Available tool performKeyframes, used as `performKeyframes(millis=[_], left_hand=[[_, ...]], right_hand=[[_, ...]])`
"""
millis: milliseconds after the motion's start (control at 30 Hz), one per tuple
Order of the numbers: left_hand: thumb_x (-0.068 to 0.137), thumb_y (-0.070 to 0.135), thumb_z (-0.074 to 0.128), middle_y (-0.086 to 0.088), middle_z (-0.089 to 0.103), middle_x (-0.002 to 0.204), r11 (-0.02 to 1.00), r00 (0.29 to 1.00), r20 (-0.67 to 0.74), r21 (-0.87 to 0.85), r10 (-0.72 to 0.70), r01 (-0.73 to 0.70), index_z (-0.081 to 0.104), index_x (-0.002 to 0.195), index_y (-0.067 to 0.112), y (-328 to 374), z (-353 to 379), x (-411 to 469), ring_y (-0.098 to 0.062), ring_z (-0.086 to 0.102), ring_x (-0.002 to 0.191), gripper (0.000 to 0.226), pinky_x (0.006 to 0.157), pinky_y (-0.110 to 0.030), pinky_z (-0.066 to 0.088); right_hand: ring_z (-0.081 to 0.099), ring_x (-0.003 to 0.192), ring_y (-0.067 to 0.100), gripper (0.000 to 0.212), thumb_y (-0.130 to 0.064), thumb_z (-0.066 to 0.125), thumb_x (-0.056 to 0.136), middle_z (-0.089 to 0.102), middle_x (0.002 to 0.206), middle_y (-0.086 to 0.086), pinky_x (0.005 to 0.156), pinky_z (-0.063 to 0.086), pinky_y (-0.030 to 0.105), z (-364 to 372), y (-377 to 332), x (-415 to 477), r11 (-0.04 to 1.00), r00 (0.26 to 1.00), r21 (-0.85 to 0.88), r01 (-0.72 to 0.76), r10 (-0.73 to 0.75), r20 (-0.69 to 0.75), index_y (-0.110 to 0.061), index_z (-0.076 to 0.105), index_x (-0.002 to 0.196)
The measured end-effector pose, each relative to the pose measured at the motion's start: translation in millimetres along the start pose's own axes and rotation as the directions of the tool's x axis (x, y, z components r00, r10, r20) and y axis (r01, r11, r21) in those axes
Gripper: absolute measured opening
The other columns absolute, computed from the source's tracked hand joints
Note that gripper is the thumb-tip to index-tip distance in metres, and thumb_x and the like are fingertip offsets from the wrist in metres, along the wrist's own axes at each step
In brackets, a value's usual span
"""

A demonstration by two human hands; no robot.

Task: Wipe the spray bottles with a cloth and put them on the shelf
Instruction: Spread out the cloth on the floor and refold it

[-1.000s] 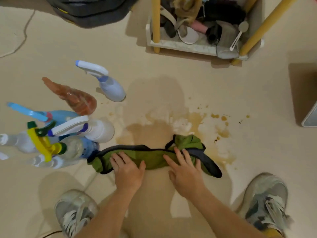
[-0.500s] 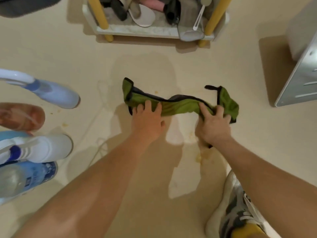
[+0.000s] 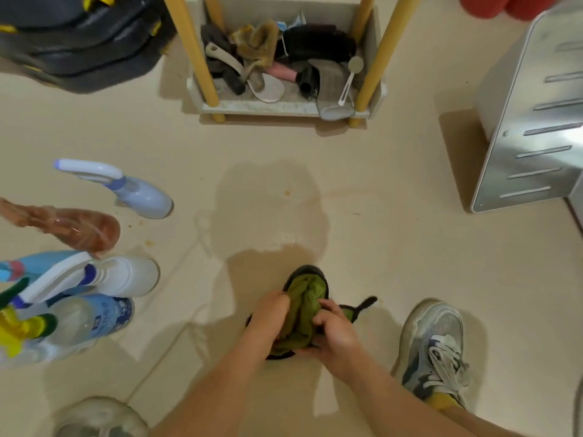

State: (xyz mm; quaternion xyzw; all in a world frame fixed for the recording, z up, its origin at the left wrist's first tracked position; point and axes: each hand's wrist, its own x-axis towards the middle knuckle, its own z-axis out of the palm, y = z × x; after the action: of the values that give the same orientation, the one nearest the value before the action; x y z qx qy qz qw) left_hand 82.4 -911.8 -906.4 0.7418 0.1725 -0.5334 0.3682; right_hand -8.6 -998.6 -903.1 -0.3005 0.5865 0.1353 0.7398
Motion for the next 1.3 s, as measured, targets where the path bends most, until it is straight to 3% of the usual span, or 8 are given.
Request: performKeyframes(millis=[167,400,533,667,833,1000,1167,1300], left_hand=[[0.096,0.038,0.051,-0.012,0.075,0.094,0.922,0.962,0.217,-0.380,0.163,-0.070,0.076,0.092,0.012,23,-42,-51,-0.027,0.070,0.088,0.037,0.080,-0.036,0.053],[0.065,0.023,0.067,-0.005,0.052,0.059,0.853,0.873,0.116,-0.309,0.473,-0.421,0.056,0.058,0.016,68,-67,-130,-0.019,0.049,0.058,0.015,0.054,-0.027,0.035],[0.059,0.005,0.074,-0.013,0.059,0.072,0.873,0.852,0.208,-0.027,0.481,-0.487,0.063,0.097,0.014,89,-81,-179,-0.027,0.058,0.068,0.040,0.059,-0.030,0.044],[0.086,0.023,0.076,-0.009,0.077,0.085,0.731,0.749,0.005,0.214,0.663,-0.648,0.079,0.090,0.020,103,-72,-232,-0.020,0.072,0.076,0.006,0.073,-0.032,0.055],[0.094,0.035,0.063,0.014,0.074,0.081,0.461,0.360,-0.287,0.563,0.888,-0.686,0.077,0.095,0.038,120,-78,-282,-0.013,0.068,0.082,0.015,0.064,-0.028,0.047],[0.100,0.030,0.047,0.004,0.073,0.103,0.290,0.078,-0.287,0.842,0.955,-0.455,0.069,0.118,0.032,141,-72,-328,-0.023,0.064,0.097,0.028,0.075,-0.034,0.049],[0.097,0.013,0.044,-0.002,0.067,0.077,0.492,0.387,-0.359,0.272,0.849,-0.827,0.071,0.098,0.017,146,-23,-366,-0.025,0.064,0.071,0.028,0.069,-0.040,0.056],[0.086,0.002,0.063,-0.005,0.073,0.090,0.489,0.504,0.038,0.187,0.863,-0.852,0.057,0.129,0.018,124,-5,-391,-0.022,0.073,0.085,0.046,0.085,-0.045,0.059]], right_hand=[[0.048,0.040,0.017,0.021,-0.020,0.055,0.095,0.051,0.070,0.012,0.035,0.043,0.023,-14,-67,-34,0.996,0.995,0.079,0.034,-0.041,0.093,-0.001,0.063,0.090],[0.071,0.089,0.023,0.023,-0.023,0.067,0.092,0.075,0.104,0.014,0.089,0.056,0.039,-24,-170,-126,0.787,0.882,-0.413,0.458,-0.343,0.323,-0.008,0.076,0.106],[0.071,0.088,0.024,0.020,0.001,0.067,0.087,0.075,0.100,0.013,0.079,0.060,0.032,-22,-213,-200,0.641,0.754,-0.416,0.644,-0.442,0.486,-0.009,0.075,0.104],[0.061,0.088,0.010,0.038,0.012,0.061,0.079,0.064,0.091,-0.007,0.080,0.051,0.027,-8,-235,-270,0.083,0.555,-0.638,0.766,-0.587,0.590,-0.019,0.072,0.097],[0.059,0.085,0.021,0.009,-0.020,0.059,0.087,0.058,0.085,-0.005,0.067,0.049,0.032,-3,-232,-328,-0.544,0.259,-0.793,0.274,-0.753,0.605,-0.025,0.063,0.094],[0.070,0.083,0.026,0.026,-0.030,0.047,0.099,0.068,0.096,0.009,0.073,0.062,0.038,-6,-223,-355,-0.170,0.615,-0.864,0.474,-0.638,0.463,-0.012,0.065,0.107],[0.070,0.075,0.023,0.042,-0.050,0.048,0.099,0.070,0.094,0.011,0.083,0.059,0.040,-9,-187,-349,0.536,0.698,-0.506,0.675,-0.245,0.672,-0.013,0.065,0.107],[0.072,0.088,0.018,0.058,-0.068,0.057,0.085,0.075,0.099,0.004,0.088,0.058,0.041,3,-170,-346,0.549,0.614,-0.347,0.760,-0.432,0.661,-0.019,0.070,0.113]])
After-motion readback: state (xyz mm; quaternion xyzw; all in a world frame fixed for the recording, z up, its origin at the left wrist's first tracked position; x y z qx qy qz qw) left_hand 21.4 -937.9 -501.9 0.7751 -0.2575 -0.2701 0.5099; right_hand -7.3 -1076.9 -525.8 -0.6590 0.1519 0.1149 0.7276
